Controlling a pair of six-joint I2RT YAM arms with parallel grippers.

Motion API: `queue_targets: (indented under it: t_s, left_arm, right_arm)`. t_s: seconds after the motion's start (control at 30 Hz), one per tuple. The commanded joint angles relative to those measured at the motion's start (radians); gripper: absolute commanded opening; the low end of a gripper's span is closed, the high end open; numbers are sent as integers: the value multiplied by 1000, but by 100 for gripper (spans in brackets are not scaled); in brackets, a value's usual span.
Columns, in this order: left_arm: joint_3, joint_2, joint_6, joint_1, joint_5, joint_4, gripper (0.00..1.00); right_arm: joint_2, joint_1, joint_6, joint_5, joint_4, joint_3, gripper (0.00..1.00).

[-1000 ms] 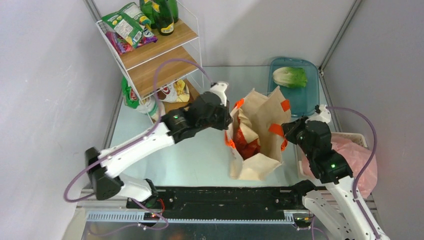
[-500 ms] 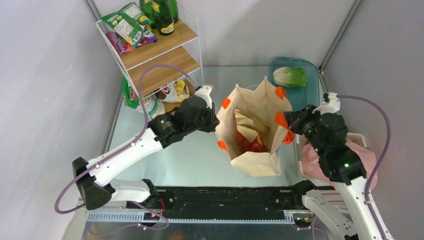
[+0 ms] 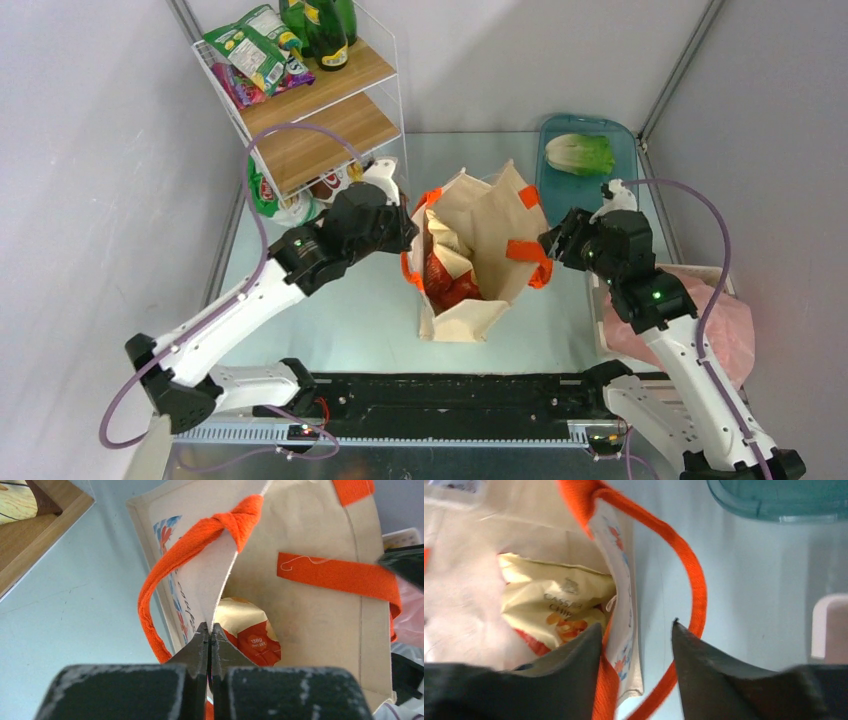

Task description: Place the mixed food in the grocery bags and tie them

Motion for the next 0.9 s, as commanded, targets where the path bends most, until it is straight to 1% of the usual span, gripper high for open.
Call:
queue_targets:
  t_s: [0.0,0.07,0.1,0.17,0.27,0.3,0.37,0.4,0.43,0.47,0.5,0.53,0.57,0.6,0.63,0.7,0.87]
  left_arm:
    - [7,35,33,12,41,78,0]
    - [0,60,42,12,71,89,0]
    - [-10,65,49,12,84,93,0]
    - [-26,74,58,13,94,107,0]
    - [-49,68,62,13,96,121,0]
    - [-58,63,62,12,90,123,0]
    - [-76,47,62,16,78,123,0]
    - [-83,31,61,21,75,123,0]
    - [-101,23,60,24,68,124,0]
    - [-111,4,54,34,62,124,0]
    - [-136,-19,51,41,58,124,0]
    - [-166,-31,42,54,51,124,0]
    - [-182,-57,39,62,49,124,0]
    - [-217,-70,32,78,46,124,0]
    - [-232,-95,27,86,45,124,0]
    - [-275,-129,23,106,45,124,0]
    - [-354,-167,17,153,71,129,0]
  right_arm:
    - [22,48,-140,-99,15,150,62]
    - [37,109,-178,-56,-18,209,62]
    - [41,132,-187,-5,-26,239,62]
    - [44,236,-217,30,-6,268,61]
    - [72,338,-245,55,49,288,55]
    - [107,382,-244,70,69,304,53]
    - [181,434,-241,93,94,330,47]
    - [237,447,-237,96,103,338,39]
    - [267,468,-230,97,119,356,34]
    - [332,480,-226,92,134,366,24]
    - [362,501,-218,89,139,387,14]
    - [428,512,-215,84,149,397,11]
    - [463,535,-207,84,152,419,4]
    - [527,556,-203,83,154,442,1]
    - [560,565,-194,82,156,451,0]
    - [679,586,-180,74,164,475,0]
    - [879,631,-152,51,179,518,0]
